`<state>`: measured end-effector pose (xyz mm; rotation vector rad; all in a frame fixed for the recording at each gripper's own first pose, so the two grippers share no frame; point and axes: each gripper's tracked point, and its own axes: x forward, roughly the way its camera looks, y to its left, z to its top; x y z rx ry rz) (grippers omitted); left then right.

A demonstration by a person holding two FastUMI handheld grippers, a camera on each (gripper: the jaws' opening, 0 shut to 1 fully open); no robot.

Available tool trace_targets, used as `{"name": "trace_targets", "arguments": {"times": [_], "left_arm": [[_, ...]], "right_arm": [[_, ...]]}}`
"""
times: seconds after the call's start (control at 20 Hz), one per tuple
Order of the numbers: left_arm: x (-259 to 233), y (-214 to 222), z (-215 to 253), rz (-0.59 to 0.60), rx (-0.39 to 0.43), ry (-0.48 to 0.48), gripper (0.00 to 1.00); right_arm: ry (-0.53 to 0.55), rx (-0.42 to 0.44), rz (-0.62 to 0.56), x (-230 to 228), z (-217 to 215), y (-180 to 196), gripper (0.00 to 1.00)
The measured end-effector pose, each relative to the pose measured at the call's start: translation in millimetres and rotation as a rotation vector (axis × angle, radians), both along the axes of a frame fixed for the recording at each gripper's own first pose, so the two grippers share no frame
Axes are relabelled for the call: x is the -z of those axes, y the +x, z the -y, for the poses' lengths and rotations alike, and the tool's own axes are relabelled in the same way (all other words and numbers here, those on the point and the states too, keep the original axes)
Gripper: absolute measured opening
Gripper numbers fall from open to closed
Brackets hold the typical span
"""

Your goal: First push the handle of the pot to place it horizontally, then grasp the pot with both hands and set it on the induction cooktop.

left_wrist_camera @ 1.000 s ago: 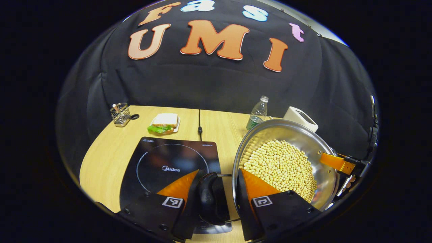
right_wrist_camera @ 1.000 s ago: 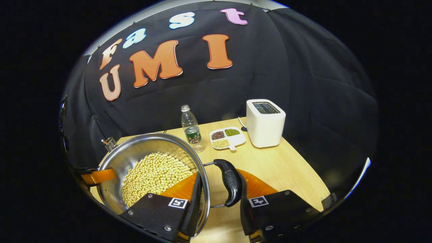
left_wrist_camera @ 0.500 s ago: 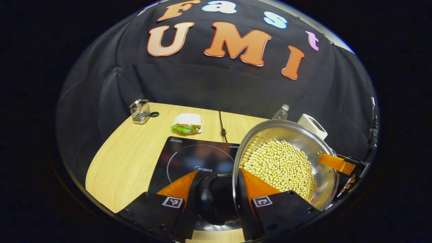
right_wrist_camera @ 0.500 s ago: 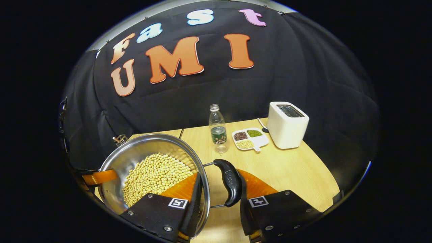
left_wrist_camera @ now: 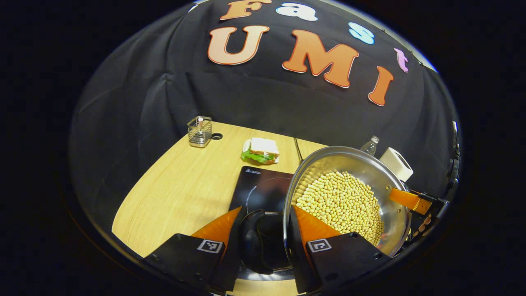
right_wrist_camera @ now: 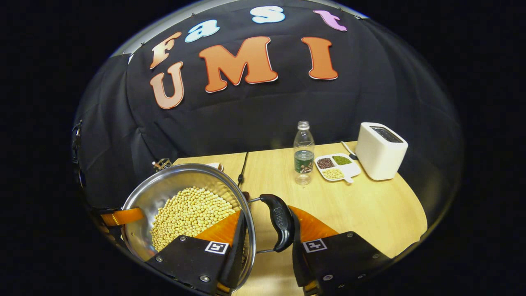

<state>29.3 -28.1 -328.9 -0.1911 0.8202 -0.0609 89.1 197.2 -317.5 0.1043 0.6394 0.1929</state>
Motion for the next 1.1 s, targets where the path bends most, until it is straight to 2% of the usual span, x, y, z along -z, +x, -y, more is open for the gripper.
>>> {"name": "trace_targets", "arguments": {"times": [0.05,0.2,0.35,0.4,0.45,0.5,0.65,0.75,0.8,0.9,0.95,1.0,1.05,1.1], "left_arm": [[4,0,-7,-0.005,-0.006,0.001,0.6],[17,1,-24,-0.027,-0.021,0.004,0.58],[37,7,-37,-0.049,-0.03,0.01,0.61],[43,8,-41,-0.058,-0.031,0.013,0.58],[49,9,-44,-0.07,-0.032,0.016,0.6],[54,10,-46,-0.08,-0.032,0.02,0.63],[70,14,-52,-0.107,-0.034,0.019,0.58],[75,16,-55,-0.115,-0.029,0.017,0.61],[79,17,-55,-0.118,-0.026,0.019,0.59],[81,21,-56,-0.119,-0.025,0.021,0.63],[86,24,-54,-0.122,-0.027,0.017,0.6],[86,25,-54,-0.123,-0.027,0.016,0.62],[87,25,-55,-0.127,-0.026,0.019,0.67],[88,27,-56,-0.127,-0.029,0.021,0.63]], "right_arm": [[0.0,-0.007,-0.006,3,-7,1,0.51],[-0.003,-0.025,-0.025,15,-26,6,0.51],[0.009,-0.032,-0.063,33,-41,11,0.51],[0.009,-0.036,-0.076,39,-47,13,0.47],[0.007,-0.04,-0.088,46,-51,15,0.51],[0.003,-0.044,-0.101,52,-54,16,0.51],[-0.003,-0.05,-0.133,66,-62,18,0.52],[-0.01,-0.05,-0.147,71,-65,18,0.52],[-0.01,-0.05,-0.153,73,-66,19,0.52],[-0.007,-0.047,-0.168,79,-67,21,0.52],[-0.007,-0.044,-0.175,81,-67,21,0.52],[-0.009,-0.041,-0.174,81,-66,22,0.53],[-0.012,-0.039,-0.175,82,-66,23,0.51],[-0.012,-0.038,-0.173,81,-66,24,0.52]]}}
